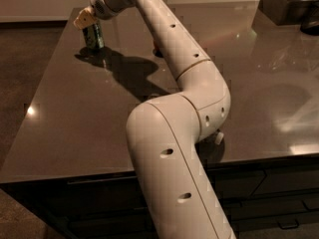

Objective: Pick green can

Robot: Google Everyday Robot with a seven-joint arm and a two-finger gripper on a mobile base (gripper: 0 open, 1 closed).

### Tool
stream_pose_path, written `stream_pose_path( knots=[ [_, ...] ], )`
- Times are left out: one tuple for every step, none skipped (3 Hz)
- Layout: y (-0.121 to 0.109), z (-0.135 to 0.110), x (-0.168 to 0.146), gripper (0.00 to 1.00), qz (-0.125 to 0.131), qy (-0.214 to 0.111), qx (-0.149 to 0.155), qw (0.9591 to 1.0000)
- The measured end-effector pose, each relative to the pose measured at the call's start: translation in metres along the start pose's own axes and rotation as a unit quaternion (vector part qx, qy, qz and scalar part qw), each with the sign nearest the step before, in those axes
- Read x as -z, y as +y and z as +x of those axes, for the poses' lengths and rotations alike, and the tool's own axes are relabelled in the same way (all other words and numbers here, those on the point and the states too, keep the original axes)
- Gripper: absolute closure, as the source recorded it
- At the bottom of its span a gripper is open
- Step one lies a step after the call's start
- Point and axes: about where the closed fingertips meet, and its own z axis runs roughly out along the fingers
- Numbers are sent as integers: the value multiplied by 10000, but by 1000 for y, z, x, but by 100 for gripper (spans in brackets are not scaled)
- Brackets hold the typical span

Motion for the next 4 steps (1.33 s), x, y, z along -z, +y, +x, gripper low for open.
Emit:
stream_pose_path(
  knots=[
    [6,-15,28,87,-138,-149,253,9995],
    [16,-36,60,100,-230,-284,699,9969],
    [27,-52,87,100,-304,-332,1127,9926],
    [27,-52,87,100,-304,-332,1127,9926]
  ],
)
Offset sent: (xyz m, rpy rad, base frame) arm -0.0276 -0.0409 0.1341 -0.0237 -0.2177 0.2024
